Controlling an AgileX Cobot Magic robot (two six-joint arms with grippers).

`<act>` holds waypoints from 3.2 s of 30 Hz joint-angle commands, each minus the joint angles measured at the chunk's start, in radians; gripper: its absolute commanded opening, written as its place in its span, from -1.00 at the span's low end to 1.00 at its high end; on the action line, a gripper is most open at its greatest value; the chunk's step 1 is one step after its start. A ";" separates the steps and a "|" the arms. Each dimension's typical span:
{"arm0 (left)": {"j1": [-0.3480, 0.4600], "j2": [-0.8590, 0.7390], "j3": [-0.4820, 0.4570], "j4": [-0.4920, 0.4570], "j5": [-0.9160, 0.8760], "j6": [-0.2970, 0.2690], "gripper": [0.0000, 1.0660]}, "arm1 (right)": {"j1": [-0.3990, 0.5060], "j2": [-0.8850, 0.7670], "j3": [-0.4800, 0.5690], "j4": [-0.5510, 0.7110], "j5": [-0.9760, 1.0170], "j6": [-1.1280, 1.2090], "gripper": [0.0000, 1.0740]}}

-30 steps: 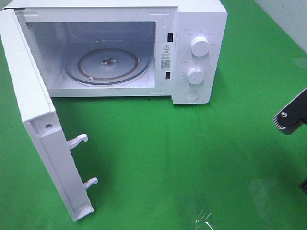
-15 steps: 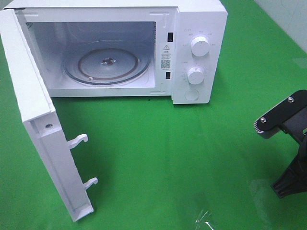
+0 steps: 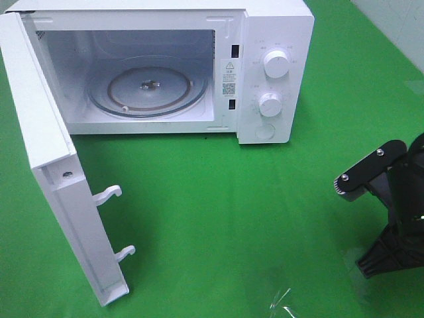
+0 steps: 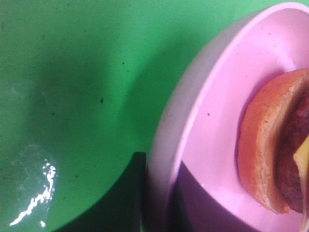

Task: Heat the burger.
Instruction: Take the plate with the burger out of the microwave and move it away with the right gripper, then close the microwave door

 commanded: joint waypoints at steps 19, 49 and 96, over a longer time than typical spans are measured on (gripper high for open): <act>0.001 -0.002 0.003 0.002 0.001 0.000 0.83 | -0.003 0.211 0.001 -0.174 -0.029 0.228 -0.97; 0.001 -0.002 0.003 0.002 0.001 0.000 0.83 | -0.096 0.283 0.001 -0.187 -0.183 0.244 -0.35; 0.001 -0.002 0.003 0.002 0.001 0.000 0.83 | -0.095 -0.573 0.000 0.712 -0.221 -0.748 0.42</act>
